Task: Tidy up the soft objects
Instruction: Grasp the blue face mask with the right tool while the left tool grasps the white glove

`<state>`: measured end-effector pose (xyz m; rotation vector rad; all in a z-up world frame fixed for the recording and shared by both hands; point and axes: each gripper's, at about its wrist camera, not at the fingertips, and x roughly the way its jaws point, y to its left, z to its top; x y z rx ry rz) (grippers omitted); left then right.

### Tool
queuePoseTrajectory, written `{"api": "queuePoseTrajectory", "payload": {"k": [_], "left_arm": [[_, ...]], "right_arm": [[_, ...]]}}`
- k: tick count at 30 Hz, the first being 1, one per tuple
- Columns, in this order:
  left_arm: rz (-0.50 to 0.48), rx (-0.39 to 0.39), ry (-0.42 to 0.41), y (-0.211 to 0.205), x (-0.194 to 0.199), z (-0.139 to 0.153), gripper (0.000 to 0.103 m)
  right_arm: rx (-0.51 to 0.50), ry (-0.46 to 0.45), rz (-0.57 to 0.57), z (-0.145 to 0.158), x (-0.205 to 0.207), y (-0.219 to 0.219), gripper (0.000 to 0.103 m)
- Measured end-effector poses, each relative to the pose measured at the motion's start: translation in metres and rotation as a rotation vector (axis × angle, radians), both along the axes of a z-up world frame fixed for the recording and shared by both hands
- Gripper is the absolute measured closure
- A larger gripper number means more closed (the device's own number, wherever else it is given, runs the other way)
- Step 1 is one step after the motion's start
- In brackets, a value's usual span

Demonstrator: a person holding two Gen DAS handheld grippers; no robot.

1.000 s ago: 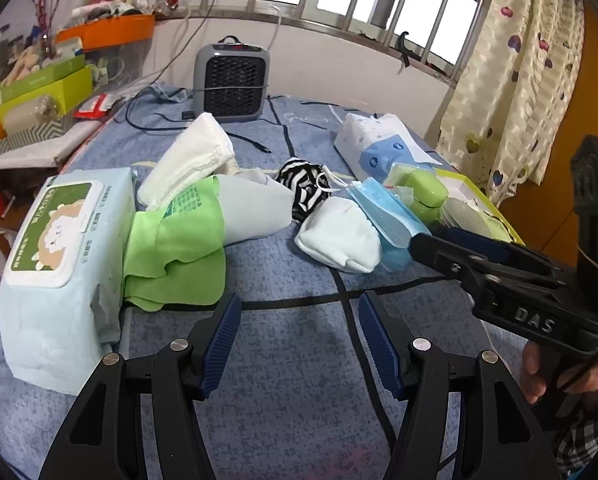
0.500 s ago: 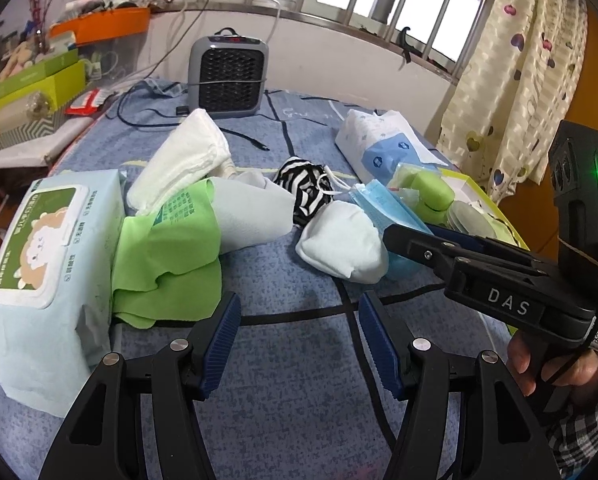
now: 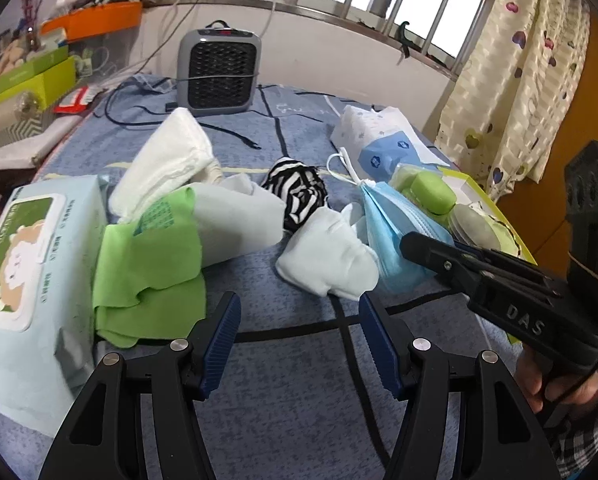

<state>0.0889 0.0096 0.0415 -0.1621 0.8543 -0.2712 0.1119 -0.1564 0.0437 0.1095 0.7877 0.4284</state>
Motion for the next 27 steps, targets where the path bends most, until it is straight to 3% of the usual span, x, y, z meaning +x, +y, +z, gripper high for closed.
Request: {"api": "queuePoseTrajectory", "payload": {"k": [12,27], "left_arm": [[-0.023,-0.034,0.014,-0.019,0.020,0.001,0.042],[0.031,0.057,0.051,-0.034,0.043,-0.013,0.039]], "right_arm": [[0.055,-0.042,-0.043,0.008,-0.027,-0.025,0.084],[0.079,-0.062,-0.090,0.006,-0.038,-0.046,0.084]]}}
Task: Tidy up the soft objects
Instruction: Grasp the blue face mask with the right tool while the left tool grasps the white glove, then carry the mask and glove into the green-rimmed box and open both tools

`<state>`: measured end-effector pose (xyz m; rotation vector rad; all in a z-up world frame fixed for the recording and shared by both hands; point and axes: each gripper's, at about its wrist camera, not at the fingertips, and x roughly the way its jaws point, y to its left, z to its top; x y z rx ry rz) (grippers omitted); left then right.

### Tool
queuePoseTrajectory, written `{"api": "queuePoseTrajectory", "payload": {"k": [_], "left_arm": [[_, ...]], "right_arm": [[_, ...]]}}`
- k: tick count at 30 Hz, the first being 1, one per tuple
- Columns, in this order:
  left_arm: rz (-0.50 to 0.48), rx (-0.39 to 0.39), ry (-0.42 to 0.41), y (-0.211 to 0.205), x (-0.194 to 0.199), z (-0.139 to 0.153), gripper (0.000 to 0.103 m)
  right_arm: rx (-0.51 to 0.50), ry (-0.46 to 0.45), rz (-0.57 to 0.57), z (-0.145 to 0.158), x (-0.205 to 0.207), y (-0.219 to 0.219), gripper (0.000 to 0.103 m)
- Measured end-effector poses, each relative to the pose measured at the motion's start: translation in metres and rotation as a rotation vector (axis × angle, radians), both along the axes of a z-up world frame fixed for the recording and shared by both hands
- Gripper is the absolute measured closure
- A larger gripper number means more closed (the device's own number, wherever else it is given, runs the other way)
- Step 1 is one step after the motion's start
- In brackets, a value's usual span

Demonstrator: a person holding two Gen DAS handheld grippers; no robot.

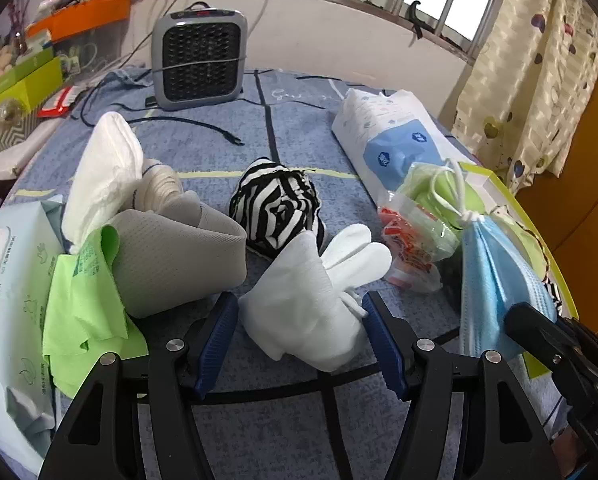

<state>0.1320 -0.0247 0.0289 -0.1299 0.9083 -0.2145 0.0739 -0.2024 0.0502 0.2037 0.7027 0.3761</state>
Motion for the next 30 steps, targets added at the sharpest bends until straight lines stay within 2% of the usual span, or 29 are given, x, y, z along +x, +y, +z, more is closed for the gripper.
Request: {"api": "queuePoseTrajectory", "payload": {"k": [4,9,15,21,30], "left_arm": [[0.003,0.006,-0.007,0.001,0.001,-0.001,0.040],[0.017,0.015,-0.019,0.001,0.000,-0.001,0.058],[0.015,0.035,-0.036,-0.002,-0.003,0.001,0.068],[0.016,0.036,-0.053,-0.002,-0.007,0.003,0.073],[-0.008,0.024,-0.094,-0.006,-0.022,0.017,0.073]], "right_arm": [[-0.002,-0.006,0.002,0.000,-0.001,0.000,0.084],[0.002,-0.004,0.004,-0.001,-0.001,-0.001,0.084],[0.006,0.001,0.002,-0.003,-0.002,-0.003,0.084],[0.004,0.000,-0.002,-0.003,-0.003,-0.005,0.084],[-0.007,-0.008,-0.013,0.000,-0.007,-0.006,0.084]]}}
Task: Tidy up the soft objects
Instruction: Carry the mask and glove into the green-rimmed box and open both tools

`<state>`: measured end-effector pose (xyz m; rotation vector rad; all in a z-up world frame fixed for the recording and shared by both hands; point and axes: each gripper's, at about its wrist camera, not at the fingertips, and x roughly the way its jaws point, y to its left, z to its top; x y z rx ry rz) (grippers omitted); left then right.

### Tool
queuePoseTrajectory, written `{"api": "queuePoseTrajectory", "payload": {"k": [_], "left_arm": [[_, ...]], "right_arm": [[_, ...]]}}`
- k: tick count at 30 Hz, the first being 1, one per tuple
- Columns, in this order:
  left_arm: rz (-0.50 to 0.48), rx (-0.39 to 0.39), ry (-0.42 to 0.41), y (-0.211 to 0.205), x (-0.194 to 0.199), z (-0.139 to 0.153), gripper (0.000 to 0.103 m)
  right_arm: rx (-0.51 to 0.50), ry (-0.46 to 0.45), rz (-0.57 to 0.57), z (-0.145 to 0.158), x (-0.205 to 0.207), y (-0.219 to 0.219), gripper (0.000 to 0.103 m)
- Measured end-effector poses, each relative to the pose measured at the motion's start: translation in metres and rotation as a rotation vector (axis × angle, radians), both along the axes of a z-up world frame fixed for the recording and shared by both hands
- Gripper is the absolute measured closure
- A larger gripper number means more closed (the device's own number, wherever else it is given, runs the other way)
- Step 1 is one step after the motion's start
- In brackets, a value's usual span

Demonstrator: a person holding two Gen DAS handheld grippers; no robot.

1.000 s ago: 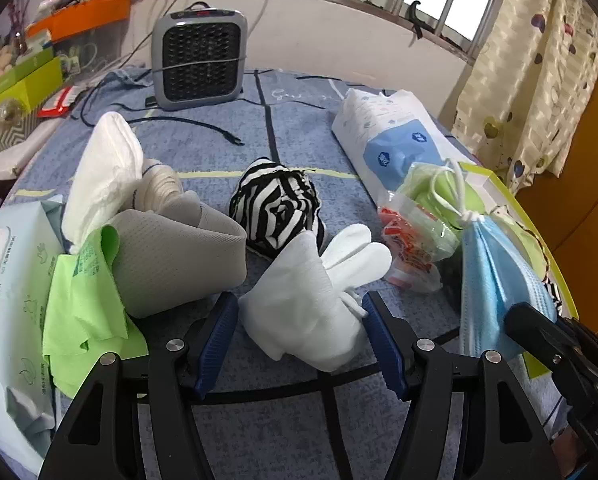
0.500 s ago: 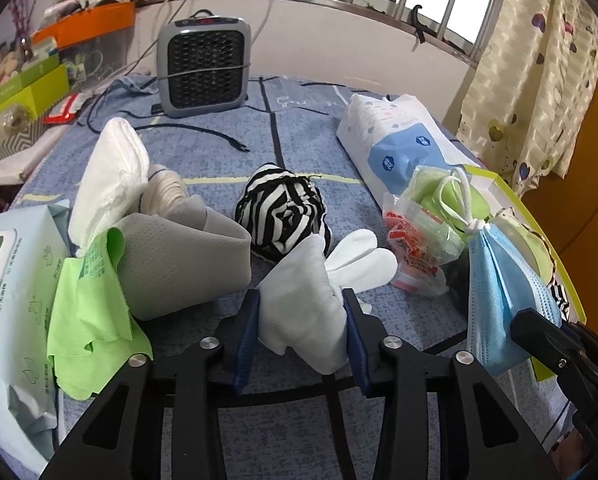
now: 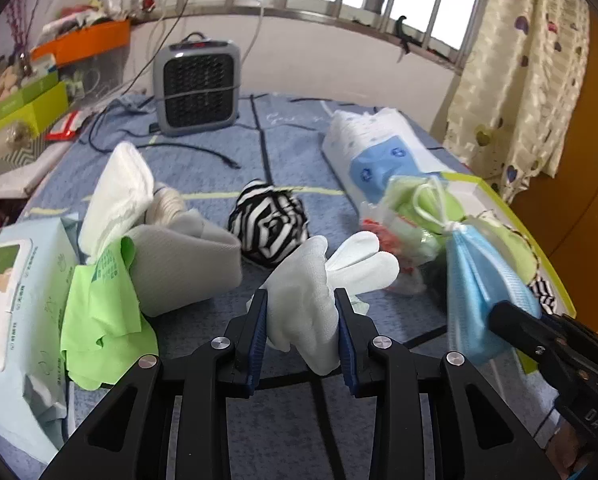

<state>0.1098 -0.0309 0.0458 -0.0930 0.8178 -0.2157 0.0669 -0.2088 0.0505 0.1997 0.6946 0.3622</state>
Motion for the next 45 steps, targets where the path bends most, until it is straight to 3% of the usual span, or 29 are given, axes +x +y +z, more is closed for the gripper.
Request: {"api": "queuePoseTrajectory", "payload": {"k": [23,45], "left_arm": [[-0.151,-0.041,-0.119,-0.044,-0.018,0.057,0.073],[-0.361,-0.076,-0.124,-0.135,0.011,0.066,0.073]], "right_arm": [[0.000,-0.060,-0.133,0.026,-0.017,-0.044,0.084],[-0.018,-0.059,-0.340,0.033,-0.015,-0.128,0.084]]}}
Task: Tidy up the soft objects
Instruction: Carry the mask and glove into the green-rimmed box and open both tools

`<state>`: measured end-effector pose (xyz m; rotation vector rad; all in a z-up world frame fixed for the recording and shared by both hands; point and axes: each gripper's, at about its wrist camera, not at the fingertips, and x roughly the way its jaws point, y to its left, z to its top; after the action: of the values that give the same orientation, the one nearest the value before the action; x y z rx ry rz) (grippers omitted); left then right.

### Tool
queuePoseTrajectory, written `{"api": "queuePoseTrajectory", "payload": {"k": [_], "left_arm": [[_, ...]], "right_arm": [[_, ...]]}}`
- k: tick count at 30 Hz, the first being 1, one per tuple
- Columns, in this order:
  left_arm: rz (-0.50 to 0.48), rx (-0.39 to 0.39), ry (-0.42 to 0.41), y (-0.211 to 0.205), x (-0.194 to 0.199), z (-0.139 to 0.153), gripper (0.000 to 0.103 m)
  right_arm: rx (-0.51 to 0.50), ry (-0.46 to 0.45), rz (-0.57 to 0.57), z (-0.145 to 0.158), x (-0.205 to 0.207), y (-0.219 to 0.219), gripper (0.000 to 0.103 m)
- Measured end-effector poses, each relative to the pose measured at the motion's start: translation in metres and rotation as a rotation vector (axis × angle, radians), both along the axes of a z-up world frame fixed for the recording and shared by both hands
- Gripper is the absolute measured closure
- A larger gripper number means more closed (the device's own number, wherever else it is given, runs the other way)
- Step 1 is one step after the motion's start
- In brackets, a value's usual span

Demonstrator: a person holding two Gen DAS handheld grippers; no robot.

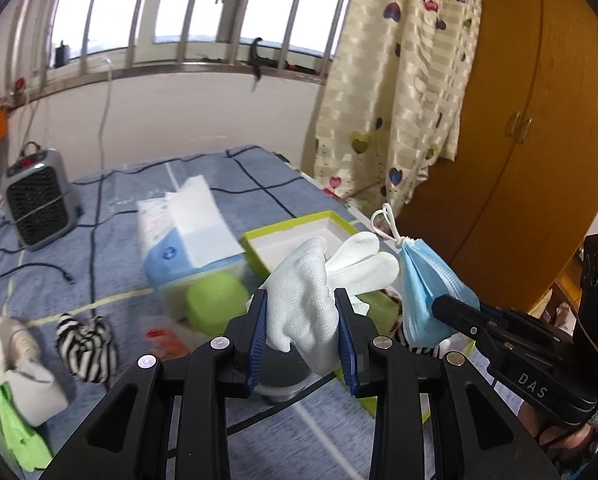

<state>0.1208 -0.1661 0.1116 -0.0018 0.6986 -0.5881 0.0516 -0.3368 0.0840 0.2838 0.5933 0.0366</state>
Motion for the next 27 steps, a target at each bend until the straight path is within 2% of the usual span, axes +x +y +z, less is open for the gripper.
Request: {"api": "queuePoseTrajectory", "payload": {"k": [13,27], "left_arm": [[-0.065,0.031,0.060,-0.048,0.015,-0.019,0.073],[-0.103,0.101,0.109,-0.078,0.018,-0.046,0.072]], "right_arm": [[-0.033,0.049,-0.059,-0.008,0.023,-0.039,0.084],[-0.151,0.156,-0.003,-0.029,0.060,-0.048,0.084]]}}
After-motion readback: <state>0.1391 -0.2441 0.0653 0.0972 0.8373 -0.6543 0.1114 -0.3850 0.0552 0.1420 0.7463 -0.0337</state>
